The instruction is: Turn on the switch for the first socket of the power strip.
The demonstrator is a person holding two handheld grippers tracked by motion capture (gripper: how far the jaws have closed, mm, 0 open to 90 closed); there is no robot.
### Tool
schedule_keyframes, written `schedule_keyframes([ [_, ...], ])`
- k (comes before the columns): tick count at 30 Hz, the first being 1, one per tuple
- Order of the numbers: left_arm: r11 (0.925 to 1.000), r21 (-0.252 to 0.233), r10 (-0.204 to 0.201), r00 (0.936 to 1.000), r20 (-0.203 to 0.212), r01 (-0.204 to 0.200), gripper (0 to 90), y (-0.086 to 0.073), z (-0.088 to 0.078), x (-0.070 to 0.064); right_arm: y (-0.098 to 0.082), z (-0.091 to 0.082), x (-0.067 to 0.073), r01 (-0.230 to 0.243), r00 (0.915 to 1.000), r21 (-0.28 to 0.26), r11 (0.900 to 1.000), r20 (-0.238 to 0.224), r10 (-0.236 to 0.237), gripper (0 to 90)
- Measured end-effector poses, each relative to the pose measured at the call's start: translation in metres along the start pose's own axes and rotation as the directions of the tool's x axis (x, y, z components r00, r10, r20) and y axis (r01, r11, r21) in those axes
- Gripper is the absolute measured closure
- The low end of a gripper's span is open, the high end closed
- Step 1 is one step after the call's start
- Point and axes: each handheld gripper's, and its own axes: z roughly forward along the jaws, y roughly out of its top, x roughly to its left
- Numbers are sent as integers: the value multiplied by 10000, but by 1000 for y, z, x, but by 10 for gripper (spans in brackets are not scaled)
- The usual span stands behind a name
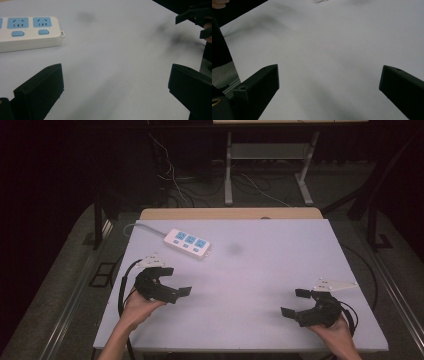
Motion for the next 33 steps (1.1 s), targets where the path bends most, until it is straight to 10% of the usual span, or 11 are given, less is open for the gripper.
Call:
schedule_keyframes([
  [33,9985,474,301,9987,-412,-281,0,39,-5,21,-1,0,0,28,10000,56,10000,-44,-28,22],
])
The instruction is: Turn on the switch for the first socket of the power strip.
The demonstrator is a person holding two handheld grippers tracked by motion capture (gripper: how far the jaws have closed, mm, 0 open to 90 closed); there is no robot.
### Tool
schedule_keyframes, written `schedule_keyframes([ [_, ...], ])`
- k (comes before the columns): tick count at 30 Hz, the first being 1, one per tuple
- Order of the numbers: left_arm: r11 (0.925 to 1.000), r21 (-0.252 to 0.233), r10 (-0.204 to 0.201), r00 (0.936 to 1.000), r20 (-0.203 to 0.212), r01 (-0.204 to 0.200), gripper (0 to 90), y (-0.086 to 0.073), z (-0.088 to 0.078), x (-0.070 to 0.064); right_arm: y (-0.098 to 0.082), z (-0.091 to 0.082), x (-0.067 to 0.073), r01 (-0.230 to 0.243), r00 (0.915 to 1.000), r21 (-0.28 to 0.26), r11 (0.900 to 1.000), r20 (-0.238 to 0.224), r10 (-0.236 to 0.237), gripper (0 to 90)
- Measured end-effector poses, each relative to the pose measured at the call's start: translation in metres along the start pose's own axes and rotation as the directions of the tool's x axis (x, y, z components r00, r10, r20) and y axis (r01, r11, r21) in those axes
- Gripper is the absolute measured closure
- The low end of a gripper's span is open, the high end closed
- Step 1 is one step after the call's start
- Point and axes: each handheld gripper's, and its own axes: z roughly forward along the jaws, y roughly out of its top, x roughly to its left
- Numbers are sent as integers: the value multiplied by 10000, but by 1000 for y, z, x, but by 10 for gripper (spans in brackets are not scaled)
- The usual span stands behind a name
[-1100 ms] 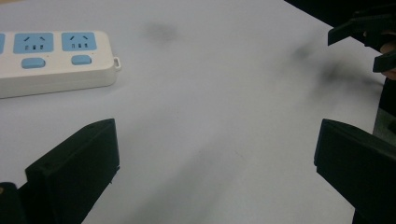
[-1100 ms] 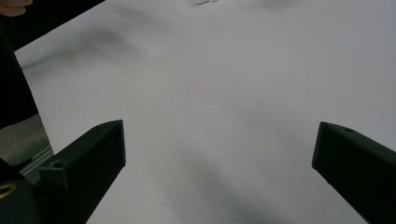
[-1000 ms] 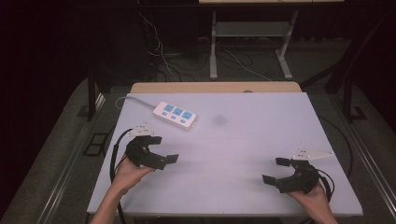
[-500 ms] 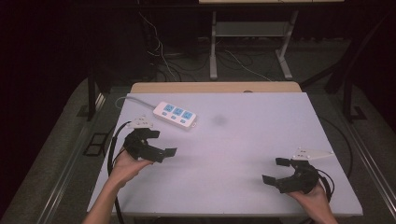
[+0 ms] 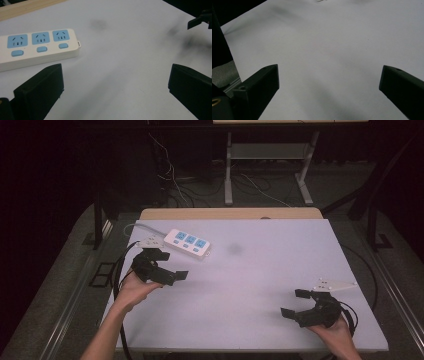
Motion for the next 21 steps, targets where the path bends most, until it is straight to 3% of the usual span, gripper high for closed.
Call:
schedule_keyframes([
  [21,9987,511,-55,9996,-274,69,0,19,17,26,0,2,0,51,10000,98,9999,-12,-51,22],
])
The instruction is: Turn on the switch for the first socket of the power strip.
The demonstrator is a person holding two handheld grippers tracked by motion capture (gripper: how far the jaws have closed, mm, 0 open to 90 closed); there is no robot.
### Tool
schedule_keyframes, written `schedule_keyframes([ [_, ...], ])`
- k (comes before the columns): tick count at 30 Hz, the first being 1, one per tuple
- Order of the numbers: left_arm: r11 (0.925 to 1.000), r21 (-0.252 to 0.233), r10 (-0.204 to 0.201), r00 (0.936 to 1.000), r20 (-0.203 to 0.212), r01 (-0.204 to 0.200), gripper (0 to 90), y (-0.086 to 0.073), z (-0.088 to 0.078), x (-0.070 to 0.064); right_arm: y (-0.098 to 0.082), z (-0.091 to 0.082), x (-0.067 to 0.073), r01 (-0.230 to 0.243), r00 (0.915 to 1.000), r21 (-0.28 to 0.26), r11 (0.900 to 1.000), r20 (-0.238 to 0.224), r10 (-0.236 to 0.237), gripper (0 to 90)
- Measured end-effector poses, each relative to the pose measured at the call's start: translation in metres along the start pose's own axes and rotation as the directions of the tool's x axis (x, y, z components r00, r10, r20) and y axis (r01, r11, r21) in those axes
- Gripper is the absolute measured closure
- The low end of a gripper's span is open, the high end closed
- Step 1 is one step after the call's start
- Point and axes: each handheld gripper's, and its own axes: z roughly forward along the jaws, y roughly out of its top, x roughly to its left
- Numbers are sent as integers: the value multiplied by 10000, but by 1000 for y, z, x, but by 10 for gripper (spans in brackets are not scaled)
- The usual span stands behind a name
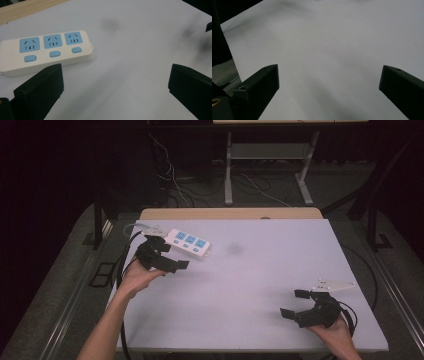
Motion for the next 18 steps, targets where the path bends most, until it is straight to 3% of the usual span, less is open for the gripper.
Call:
schedule_keyframes([
  [18,9994,8,-340,9991,-235,340,0,16,9,30,0,0,0,25,10000,23,10000,-4,-25,22],
])
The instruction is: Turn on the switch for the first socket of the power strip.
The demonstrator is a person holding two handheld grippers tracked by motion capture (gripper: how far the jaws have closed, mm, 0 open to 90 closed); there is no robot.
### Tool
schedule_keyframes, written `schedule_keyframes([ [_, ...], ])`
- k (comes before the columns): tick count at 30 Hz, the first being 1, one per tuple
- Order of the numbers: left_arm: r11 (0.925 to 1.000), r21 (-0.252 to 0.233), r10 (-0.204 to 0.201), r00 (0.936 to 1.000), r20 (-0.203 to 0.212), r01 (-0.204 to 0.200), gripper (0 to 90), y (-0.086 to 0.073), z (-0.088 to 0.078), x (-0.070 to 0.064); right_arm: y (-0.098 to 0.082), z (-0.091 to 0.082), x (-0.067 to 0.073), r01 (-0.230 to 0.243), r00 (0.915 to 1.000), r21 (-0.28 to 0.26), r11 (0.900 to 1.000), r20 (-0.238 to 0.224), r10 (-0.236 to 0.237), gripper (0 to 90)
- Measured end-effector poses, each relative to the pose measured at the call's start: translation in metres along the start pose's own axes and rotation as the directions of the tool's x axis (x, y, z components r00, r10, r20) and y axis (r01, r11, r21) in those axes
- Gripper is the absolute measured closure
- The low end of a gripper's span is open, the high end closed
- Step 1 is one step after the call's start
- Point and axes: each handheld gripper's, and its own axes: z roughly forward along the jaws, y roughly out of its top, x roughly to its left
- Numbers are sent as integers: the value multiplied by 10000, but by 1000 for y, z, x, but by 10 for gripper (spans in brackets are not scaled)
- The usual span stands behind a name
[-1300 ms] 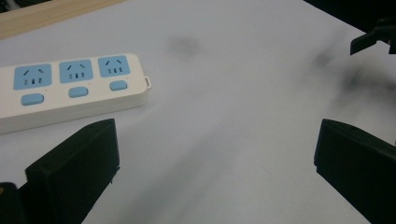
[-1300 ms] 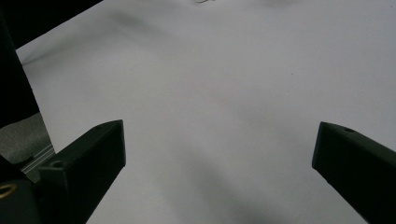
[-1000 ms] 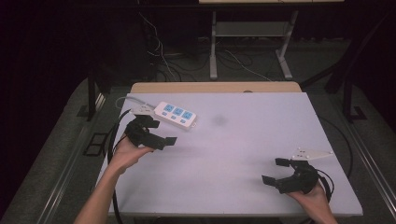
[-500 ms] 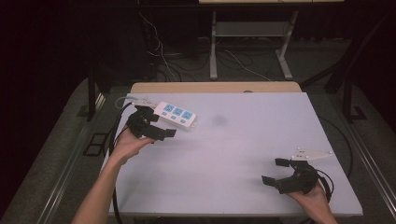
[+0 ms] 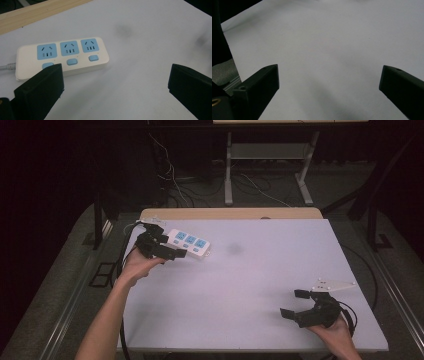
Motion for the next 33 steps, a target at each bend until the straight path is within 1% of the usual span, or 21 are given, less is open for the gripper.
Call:
schedule_keyframes([
  [5,9999,58,-118,9999,-55,119,0,5,3,8,0,0,0,-20,10000,-10,10000,-10,20,22],
  [9,9998,141,-101,9999,-84,102,0,8,5,12,0,-1,0,-29,10000,-17,10000,-6,29,22],
  [14,9996,205,-185,9997,-134,188,0,12,9,17,0,0,0,-22,10000,-6,10000,-4,22,22],
  [17,9991,416,-111,9996,-246,121,1,15,11,19,0,0,0,-28,10000,-6,10000,-7,28,22],
  [21,9988,486,-57,9995,-308,72,56,19,13,23,0,0,1,7,10000,10,10000,-46,-7,22],
  [22,9988,488,-68,9994,-335,85,56,20,13,24,0,0,1,7,10000,10,10000,-46,-7,22],
  [24,9986,518,-81,9993,-373,101,99,21,15,27,0,1,1,14,10000,35,10000,-47,-14,22],
  [25,9986,513,-91,9993,-368,109,137,21,15,29,0,1,2,22,10000,16,10000,-53,-22,22],
  [26,9987,490,-110,9993,-370,128,137,21,15,30,0,1,2,22,10000,16,10000,-53,-22,22],
  [28,9990,428,-132,9988,-479,152,194,22,16,31,0,2,2,39,10000,48,10000,-63,-39,22],
  [29,9990,409,-137,9986,-501,157,194,22,16,32,0,2,2,39,10000,48,10000,-63,-39,22],
  [31,9990,386,-185,9984,-533,206,233,22,17,35,0,2,2,56,10000,67,10000,-62,-55,22],
  [32,9990,364,-248,9981,-569,269,280,22,18,36,0,2,2,76,10000,75,9999,-60,-76,22],
  [33,9990,369,-233,9980,-590,255,302,22,18,38,0,2,2,82,9999,69,9999,-62,-82,22],
])
